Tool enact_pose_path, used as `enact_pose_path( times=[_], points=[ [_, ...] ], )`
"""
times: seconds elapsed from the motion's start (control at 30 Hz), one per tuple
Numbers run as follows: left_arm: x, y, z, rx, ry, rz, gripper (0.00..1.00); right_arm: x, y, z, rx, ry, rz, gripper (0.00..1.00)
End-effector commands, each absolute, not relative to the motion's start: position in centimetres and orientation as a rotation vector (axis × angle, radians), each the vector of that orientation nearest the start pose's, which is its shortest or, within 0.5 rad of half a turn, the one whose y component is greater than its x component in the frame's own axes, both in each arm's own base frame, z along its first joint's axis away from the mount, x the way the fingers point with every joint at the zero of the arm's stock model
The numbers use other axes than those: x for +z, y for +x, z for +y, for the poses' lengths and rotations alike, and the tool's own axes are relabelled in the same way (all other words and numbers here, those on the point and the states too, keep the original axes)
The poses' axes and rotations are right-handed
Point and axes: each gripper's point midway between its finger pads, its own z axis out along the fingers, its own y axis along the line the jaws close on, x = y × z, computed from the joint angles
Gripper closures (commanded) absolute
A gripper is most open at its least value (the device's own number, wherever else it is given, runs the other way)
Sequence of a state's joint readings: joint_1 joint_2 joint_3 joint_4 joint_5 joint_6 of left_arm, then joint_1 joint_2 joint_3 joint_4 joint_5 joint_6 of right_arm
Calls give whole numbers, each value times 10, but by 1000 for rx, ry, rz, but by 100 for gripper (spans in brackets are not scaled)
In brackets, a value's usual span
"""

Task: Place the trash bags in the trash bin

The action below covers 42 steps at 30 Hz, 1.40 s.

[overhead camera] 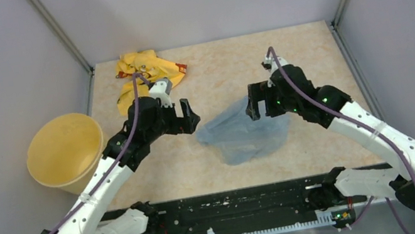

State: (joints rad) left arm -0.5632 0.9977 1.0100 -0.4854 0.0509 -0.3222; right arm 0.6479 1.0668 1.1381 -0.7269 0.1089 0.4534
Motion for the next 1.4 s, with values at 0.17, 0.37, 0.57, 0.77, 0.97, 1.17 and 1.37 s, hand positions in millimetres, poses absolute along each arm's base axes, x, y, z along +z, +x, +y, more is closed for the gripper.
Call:
enact_pose_path(
  times=[0.17,0.37,0.57,0.77,0.97,1.17,1.37],
  points=[
    [215,269,-195,-652,205,2146,2,214,246,271,531,-379,2232,7],
    [188,264,-204,-743,171,2204,2,182,246,301,531,-443,2284,11],
    [158,262,-217,-809,164,2289,6,161,236,303,413,-490,2314,13],
    [130,272,-228,-828,106,2362,15,150,211,295,327,-576,2304,14],
    [115,285,-232,-809,80,2368,27,124,184,300,248,-659,2290,17],
    [99,288,-235,-799,89,2399,52,113,167,305,115,-593,2257,20],
    [94,289,-234,-784,90,2410,75,82,164,318,143,-564,2279,23]
  ],
)
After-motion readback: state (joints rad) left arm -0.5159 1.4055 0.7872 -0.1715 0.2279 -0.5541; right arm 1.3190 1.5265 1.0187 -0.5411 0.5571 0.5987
